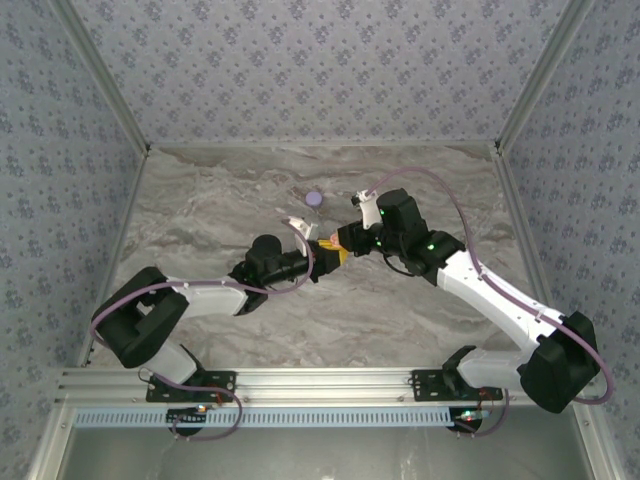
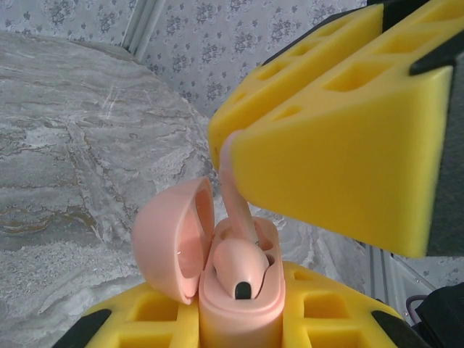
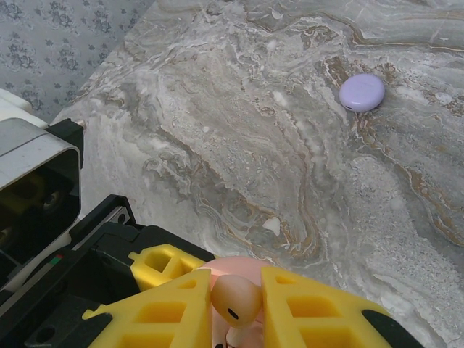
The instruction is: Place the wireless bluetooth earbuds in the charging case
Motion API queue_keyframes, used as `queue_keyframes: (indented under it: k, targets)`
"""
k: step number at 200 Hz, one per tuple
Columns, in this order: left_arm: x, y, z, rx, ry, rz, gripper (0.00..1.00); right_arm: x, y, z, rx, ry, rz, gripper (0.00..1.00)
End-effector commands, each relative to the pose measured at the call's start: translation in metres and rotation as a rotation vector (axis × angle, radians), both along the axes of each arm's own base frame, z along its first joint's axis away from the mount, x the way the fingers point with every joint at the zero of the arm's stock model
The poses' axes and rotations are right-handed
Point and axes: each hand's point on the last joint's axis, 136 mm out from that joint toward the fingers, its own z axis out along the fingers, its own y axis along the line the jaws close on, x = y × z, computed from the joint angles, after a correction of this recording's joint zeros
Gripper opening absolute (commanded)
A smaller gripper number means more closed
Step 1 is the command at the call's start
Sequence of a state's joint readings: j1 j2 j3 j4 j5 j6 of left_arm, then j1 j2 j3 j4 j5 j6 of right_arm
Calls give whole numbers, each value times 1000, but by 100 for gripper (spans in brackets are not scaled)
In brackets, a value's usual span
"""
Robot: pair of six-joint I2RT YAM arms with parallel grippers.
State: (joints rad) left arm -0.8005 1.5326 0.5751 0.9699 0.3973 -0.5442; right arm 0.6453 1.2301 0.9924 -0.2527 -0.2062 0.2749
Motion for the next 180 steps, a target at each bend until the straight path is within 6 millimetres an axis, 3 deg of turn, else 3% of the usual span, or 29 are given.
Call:
queue_keyframes:
  k: [1, 180]
  targets:
    - [-2, -2, 32, -67, -56, -7, 0, -4, 3, 0, -8, -12, 27, 24]
    - [2, 1, 32, -63, -37, 28, 0, -6, -2, -3, -49, -30, 9, 23]
